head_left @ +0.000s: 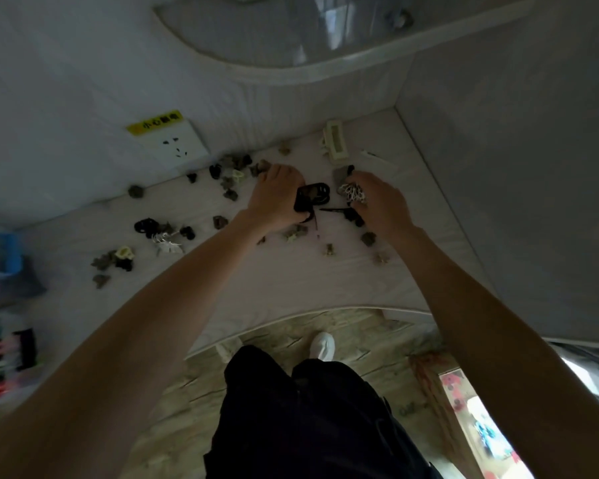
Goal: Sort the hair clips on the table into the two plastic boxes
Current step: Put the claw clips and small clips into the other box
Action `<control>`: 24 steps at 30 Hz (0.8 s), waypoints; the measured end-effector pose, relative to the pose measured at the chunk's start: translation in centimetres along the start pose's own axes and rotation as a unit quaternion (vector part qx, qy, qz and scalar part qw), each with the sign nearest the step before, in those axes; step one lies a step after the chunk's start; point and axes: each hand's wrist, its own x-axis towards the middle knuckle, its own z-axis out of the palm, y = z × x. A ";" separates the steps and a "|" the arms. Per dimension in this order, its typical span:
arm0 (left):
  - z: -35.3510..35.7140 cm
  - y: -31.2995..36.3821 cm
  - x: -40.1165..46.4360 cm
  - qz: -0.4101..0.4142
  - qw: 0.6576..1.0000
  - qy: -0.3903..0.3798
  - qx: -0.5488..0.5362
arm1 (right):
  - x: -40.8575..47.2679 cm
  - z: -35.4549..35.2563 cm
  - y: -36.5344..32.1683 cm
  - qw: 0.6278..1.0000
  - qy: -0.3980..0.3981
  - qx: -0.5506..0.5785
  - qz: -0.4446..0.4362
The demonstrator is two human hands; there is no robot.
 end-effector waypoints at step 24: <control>-7.9 -11.6 -14.4 -0.259 0.956 0.057 -0.123 | 0.7 4.0 -18.8 0.932 -0.064 0.345 0.096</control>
